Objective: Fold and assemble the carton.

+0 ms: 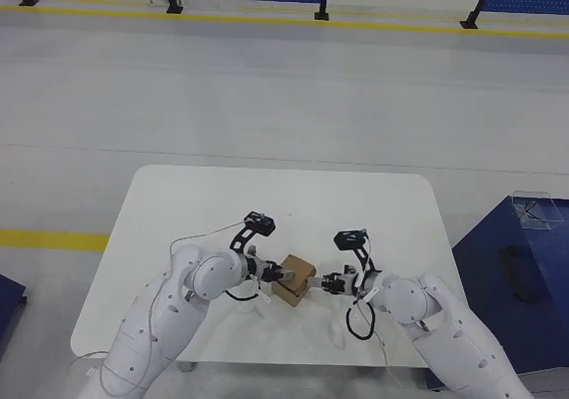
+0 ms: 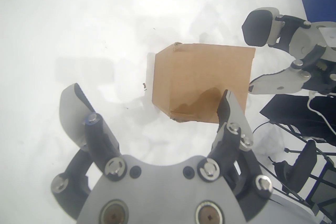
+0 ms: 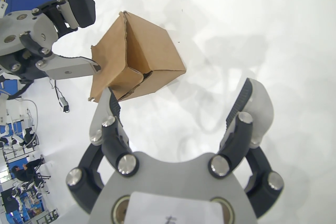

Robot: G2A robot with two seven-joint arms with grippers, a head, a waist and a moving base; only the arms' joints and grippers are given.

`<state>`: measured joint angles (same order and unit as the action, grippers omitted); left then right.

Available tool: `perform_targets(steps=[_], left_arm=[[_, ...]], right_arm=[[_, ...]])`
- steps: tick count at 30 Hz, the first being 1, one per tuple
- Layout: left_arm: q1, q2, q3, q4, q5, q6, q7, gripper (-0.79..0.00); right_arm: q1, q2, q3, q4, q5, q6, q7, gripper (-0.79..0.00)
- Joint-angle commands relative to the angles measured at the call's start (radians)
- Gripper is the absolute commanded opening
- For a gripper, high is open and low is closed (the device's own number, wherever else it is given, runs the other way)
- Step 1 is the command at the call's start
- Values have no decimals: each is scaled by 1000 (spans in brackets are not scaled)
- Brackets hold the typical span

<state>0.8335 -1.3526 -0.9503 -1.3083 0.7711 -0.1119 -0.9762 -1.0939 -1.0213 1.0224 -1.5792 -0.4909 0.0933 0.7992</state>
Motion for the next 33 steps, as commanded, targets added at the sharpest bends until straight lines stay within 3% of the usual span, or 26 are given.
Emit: perform_targets(steps=[1,17,33], left_arm=[[-3,0,1,4,-3,-3,-1,0],[-8,1,6,20,-31,-26,-10,0],[-14,3,9,39,-46,-35,-26,0]], right_arm=[[-9,1,3,-7,-22,-5,-9,0],[-22,-16,-20,-14,-104,29,-108,0],[10,-45,-58,32,-137,48,-132,0]])
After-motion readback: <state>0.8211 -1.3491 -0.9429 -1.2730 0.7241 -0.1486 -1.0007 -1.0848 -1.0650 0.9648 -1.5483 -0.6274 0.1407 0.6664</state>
